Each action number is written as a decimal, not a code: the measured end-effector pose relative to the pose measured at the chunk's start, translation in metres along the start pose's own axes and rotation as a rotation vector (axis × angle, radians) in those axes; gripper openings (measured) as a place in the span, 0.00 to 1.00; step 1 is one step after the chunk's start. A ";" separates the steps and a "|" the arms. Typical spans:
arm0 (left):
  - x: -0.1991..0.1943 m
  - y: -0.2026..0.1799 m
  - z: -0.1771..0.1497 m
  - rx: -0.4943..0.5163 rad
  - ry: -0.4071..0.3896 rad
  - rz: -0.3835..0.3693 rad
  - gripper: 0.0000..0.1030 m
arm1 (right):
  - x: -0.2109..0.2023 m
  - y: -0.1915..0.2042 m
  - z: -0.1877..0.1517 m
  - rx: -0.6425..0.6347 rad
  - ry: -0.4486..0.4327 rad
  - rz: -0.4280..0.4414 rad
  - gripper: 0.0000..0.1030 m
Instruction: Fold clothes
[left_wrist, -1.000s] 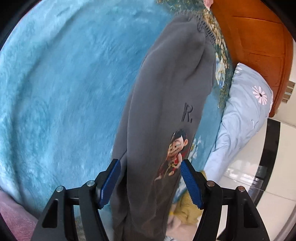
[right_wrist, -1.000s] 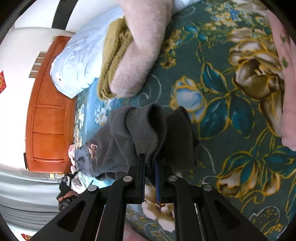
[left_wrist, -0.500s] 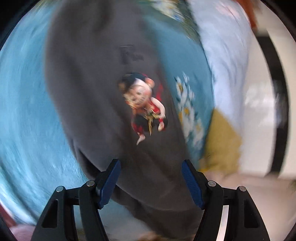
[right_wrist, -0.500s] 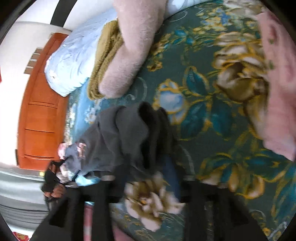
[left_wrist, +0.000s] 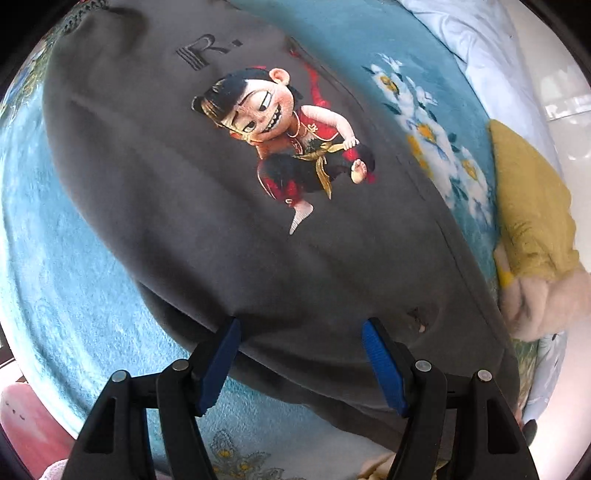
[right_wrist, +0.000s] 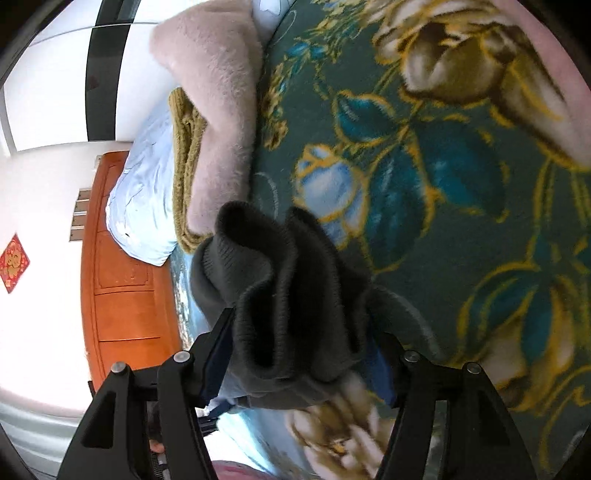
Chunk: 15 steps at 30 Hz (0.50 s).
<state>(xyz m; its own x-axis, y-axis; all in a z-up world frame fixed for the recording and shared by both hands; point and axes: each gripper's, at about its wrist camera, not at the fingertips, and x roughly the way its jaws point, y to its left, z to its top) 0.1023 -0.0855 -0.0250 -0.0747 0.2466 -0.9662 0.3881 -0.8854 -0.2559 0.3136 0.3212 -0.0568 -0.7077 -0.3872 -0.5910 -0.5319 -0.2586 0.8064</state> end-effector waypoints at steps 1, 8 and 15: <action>0.000 -0.004 -0.001 0.024 -0.002 0.021 0.70 | 0.002 0.003 -0.001 -0.001 0.000 -0.001 0.61; -0.003 -0.015 -0.009 0.125 -0.004 0.082 0.70 | 0.003 0.023 0.001 -0.003 -0.006 -0.071 0.20; -0.010 -0.032 -0.023 0.276 0.022 0.066 0.70 | -0.042 0.070 0.008 -0.112 -0.045 0.074 0.15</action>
<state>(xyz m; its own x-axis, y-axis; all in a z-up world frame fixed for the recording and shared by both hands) 0.1114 -0.0504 -0.0069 -0.0362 0.1906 -0.9810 0.1265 -0.9729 -0.1937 0.3022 0.3259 0.0246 -0.7644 -0.3692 -0.5286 -0.4243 -0.3293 0.8435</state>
